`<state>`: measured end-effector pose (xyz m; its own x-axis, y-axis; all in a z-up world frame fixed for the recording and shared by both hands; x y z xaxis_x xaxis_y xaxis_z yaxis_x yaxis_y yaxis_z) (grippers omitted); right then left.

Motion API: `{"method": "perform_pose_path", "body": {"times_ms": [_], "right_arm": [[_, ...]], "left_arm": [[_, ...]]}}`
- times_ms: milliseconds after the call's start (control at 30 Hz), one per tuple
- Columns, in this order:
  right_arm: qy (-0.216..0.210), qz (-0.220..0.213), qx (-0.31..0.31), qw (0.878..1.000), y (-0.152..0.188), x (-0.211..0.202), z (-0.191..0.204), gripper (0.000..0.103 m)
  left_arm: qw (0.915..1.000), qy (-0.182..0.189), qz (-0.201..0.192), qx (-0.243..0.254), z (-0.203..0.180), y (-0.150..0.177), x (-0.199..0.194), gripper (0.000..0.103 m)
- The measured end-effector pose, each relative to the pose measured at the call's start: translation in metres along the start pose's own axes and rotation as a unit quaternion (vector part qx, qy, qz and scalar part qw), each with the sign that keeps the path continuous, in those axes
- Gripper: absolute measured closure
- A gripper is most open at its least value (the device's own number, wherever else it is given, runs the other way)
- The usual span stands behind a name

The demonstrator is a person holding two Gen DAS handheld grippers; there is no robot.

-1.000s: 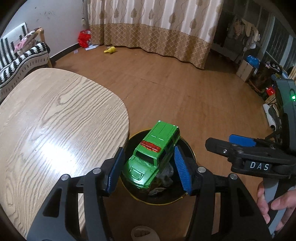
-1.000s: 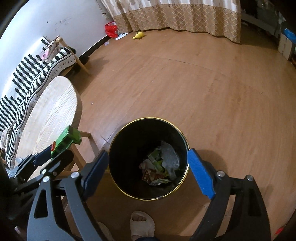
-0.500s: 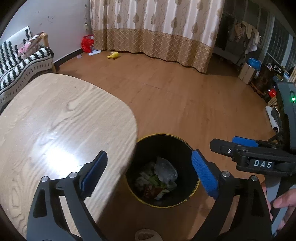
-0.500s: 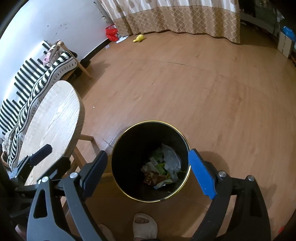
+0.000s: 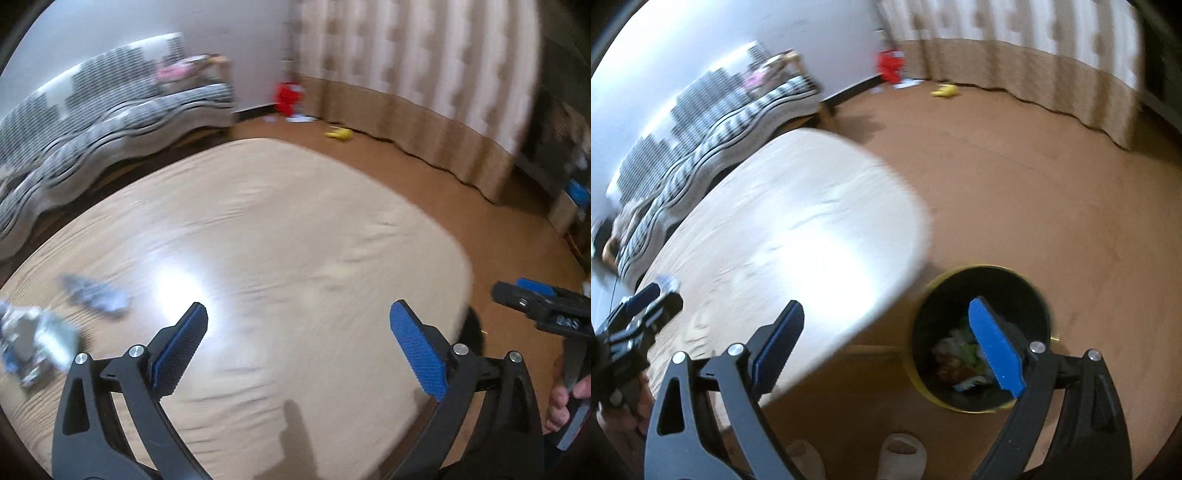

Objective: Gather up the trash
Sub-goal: 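Move both tools back over the table, then grasp the blue foil wrapper with the left tool while the right grasps the white cigarette box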

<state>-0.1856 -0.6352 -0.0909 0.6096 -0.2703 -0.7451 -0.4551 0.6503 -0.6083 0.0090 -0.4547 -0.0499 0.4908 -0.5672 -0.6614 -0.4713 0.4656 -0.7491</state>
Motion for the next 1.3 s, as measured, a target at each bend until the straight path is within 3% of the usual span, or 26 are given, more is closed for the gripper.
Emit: {"method": "perform_pose_path", "body": {"times_ms": [100, 200, 333, 467, 567, 700, 867, 967, 1000, 1033, 1133, 1300], "right_arm": [[-0.026, 0.005, -0.047, 0.999, 0.003, 0.008, 0.062, 0.015], [-0.053, 0.011, -0.098, 0.994, 0.012, 0.015, 0.129, 0.015], [-0.08, 0.027, -0.16, 0.984, 0.032, 0.027, 0.209, 0.015], [-0.104, 0.047, -0.218, 0.969, 0.059, 0.042, 0.283, 0.015], [-0.115, 0.061, -0.251, 0.959, 0.08, 0.052, 0.327, 0.015], [-0.127, 0.076, -0.284, 0.947, 0.097, 0.065, 0.369, 0.015], [-0.137, 0.093, -0.31, 0.936, 0.109, 0.084, 0.402, 0.015], [-0.14, 0.107, -0.325, 0.929, 0.116, 0.099, 0.417, 0.015], [-0.14, 0.11, -0.328, 0.928, 0.117, 0.103, 0.419, 0.015], [-0.14, 0.113, -0.332, 0.926, 0.119, 0.108, 0.424, 0.015], [-0.139, 0.112, -0.343, 0.922, 0.12, 0.119, 0.433, 0.015], [-0.145, 0.099, -0.341, 0.923, 0.11, 0.134, 0.444, 0.014]], "left_arm": [[0.9978, -0.048, -0.005, -0.045, 0.073, 0.007, -0.021, 0.007], [0.9903, -0.104, -0.011, -0.092, 0.148, 0.019, -0.043, 0.007], [0.9717, -0.181, -0.011, -0.151, 0.247, 0.043, -0.07, 0.007], [0.9569, -0.211, -0.002, -0.199, 0.31, 0.07, -0.083, 0.007], [0.9492, -0.222, 0.011, -0.223, 0.338, 0.087, -0.079, 0.007], [0.9484, -0.228, 0.03, -0.218, 0.353, 0.1, -0.063, 0.007], [0.9413, -0.225, 0.038, -0.249, 0.375, 0.116, -0.051, 0.007], [0.9413, -0.224, 0.026, -0.251, 0.388, 0.117, -0.052, 0.009], [0.9415, -0.221, 0.021, -0.253, 0.392, 0.118, -0.054, 0.017], [0.9425, -0.222, 0.017, -0.25, 0.393, 0.117, -0.056, 0.036], [0.9465, -0.209, 0.017, -0.246, 0.393, 0.116, -0.058, 0.073], [0.9425, -0.21, 0.019, -0.26, 0.4, 0.12, -0.066, 0.079]]}}
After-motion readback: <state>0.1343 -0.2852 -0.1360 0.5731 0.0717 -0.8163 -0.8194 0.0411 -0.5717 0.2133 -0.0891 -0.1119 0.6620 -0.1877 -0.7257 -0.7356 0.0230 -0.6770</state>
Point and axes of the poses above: each gripper's, at about its wrist camera, not at the fingertips, and x roughly the way its jaws point, z to its left, y to its underside, the point moved 6 cm from there along x, roughly the way its jaws point, and after that the axes turned 5 degrees about -z, right-handed, at the moved point
